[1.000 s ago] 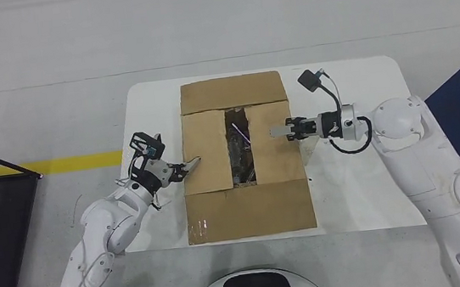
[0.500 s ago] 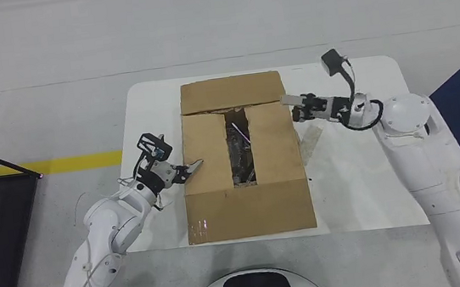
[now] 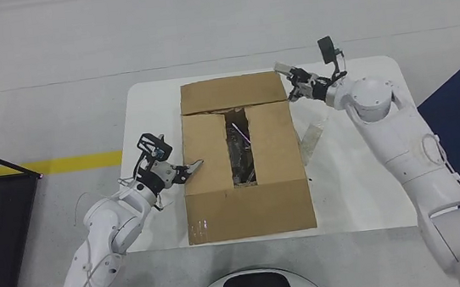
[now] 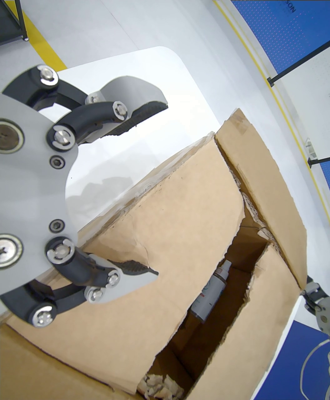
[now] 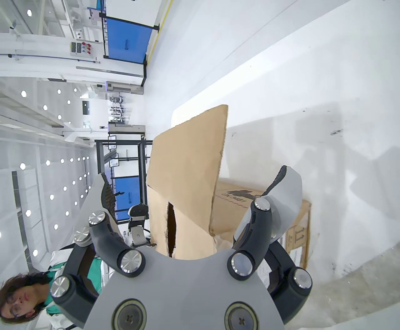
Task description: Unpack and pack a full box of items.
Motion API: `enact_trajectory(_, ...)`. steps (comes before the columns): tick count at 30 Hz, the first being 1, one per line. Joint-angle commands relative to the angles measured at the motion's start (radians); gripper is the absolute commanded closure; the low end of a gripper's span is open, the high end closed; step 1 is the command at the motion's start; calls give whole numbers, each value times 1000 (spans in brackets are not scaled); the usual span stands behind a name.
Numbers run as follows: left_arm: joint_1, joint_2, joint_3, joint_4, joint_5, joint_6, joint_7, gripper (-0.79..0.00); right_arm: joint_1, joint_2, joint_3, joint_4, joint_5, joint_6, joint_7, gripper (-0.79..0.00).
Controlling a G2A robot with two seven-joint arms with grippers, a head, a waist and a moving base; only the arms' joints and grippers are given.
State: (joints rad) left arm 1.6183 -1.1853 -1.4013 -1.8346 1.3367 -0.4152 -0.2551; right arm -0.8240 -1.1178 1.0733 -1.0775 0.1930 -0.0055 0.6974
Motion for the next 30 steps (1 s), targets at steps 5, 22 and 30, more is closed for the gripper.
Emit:
enact_trajectory(5, 0, 0, 0, 0, 0, 0, 0, -785, 18, -21, 10, 97, 183, -184, 96, -785)
enact_trajectory(22, 21, 6, -61, -36, -224, -99, 65, -785, -14, -19, 90, 159, 398, -431, 382, -785)
enact_trajectory(30, 25, 15, -119, -29, -288, -126, 87, -785, -23, -16, 86, 130, 344, -412, 385, -785)
